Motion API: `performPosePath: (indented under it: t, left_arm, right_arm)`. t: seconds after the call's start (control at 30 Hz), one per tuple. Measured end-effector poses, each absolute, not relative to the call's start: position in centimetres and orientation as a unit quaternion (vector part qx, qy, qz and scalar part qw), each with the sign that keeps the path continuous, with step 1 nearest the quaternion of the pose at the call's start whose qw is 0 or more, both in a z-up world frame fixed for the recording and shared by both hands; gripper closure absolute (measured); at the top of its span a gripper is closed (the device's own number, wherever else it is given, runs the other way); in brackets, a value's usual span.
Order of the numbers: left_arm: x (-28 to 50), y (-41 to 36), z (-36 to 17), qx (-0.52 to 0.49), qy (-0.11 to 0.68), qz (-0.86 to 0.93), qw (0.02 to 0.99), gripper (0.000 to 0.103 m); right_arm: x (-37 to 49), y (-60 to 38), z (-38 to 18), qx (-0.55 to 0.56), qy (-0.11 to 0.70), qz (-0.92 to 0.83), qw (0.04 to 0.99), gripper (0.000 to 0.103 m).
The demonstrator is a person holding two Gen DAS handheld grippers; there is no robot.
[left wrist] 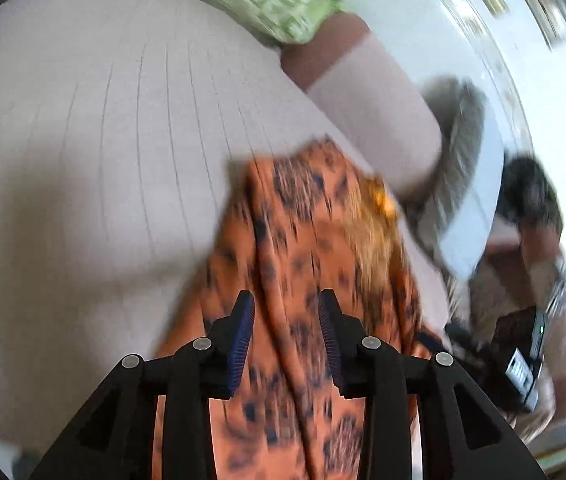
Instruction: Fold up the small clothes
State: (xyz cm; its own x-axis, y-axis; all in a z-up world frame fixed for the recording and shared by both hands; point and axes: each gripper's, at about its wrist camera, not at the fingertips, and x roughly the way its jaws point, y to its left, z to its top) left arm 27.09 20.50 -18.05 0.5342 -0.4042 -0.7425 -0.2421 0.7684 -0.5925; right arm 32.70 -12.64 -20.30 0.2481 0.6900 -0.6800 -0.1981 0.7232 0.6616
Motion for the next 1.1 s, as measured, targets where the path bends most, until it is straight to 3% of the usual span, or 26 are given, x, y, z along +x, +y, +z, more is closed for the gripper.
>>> performPosePath:
  t: [0.1,0.2,0.27,0.3,0.33,0.37,0.47,0.53,0.7,0.77,0.8,0.83,0.97,1.1]
  left_arm:
    - [23.3,16.5,-17.6,-0.316,0.513,-0.08,0.795,0.069]
    - [20.3,12.8,-18.5,-0.284,0.549,-0.087,0.781,0.068]
    - [18.8,12.0,-19.0,-0.268,0.569,-0.083,0.773,0.068]
    - [18.6,11.3,-19.2,-0.256,0.58,-0.077,0.77,0.068]
    - [18.3,10.7,-20.0,-0.243,0.599,-0.063,0.76,0.071]
    - [17.9,10.5,-19.9,-0.243,0.6,-0.053,0.76,0.071]
    - [17.1,10.0,-17.7,-0.23,0.597,-0.044,0.767,0.07]
    - [16.5,9.8,-16.6,-0.215,0.599,-0.028,0.771,0.069]
    - [15.3,7.5,-13.3,-0.191,0.598,-0.045,0.777,0.069]
    - [14.8,6.1,-11.5,-0.177,0.581,-0.066,0.792,0.068]
    - [14.7,5.5,-10.7,-0.171,0.576,-0.075,0.796,0.066]
    - [14.7,4.4,-9.7,-0.168,0.57,-0.089,0.8,0.065]
    - [14.3,1.9,-7.3,-0.153,0.556,-0.139,0.805,0.061]
    - [15.4,-1.3,-7.2,-0.145,0.561,-0.166,0.798,0.059]
  right_arm:
    - [25.8,-15.8,-22.5,0.204,0.561,0.245,0.764,0.022]
    - [21.0,-17.5,-24.0,0.21,0.577,0.222,0.757,0.037]
    - [19.4,-17.2,-24.1,0.208,0.581,0.238,0.75,0.042]
    - [18.3,-16.9,-24.0,0.181,0.58,0.243,0.756,0.052]
    - [17.4,-16.3,-24.2,0.139,0.586,0.231,0.764,0.088]
    - [17.3,-16.0,-24.5,0.12,0.599,0.218,0.761,0.098]
    - [15.6,-16.7,-22.9,0.136,0.59,0.235,0.76,0.098]
    - [14.6,-17.0,-21.9,0.134,0.581,0.232,0.769,0.092]
    - [13.8,-18.7,-24.3,0.178,0.604,0.234,0.741,0.082]
    - [13.5,-21.1,-21.5,0.218,0.562,0.253,0.757,0.06]
    - [13.4,-22.4,-20.3,0.233,0.544,0.255,0.765,0.035]
    - [13.4,-24.5,-18.8,0.253,0.521,0.25,0.776,0.02]
    - [14.3,-31.8,-16.5,0.286,0.474,0.192,0.81,0.02]
    - [18.5,-39.2,-19.1,0.251,0.51,0.027,0.822,0.019]
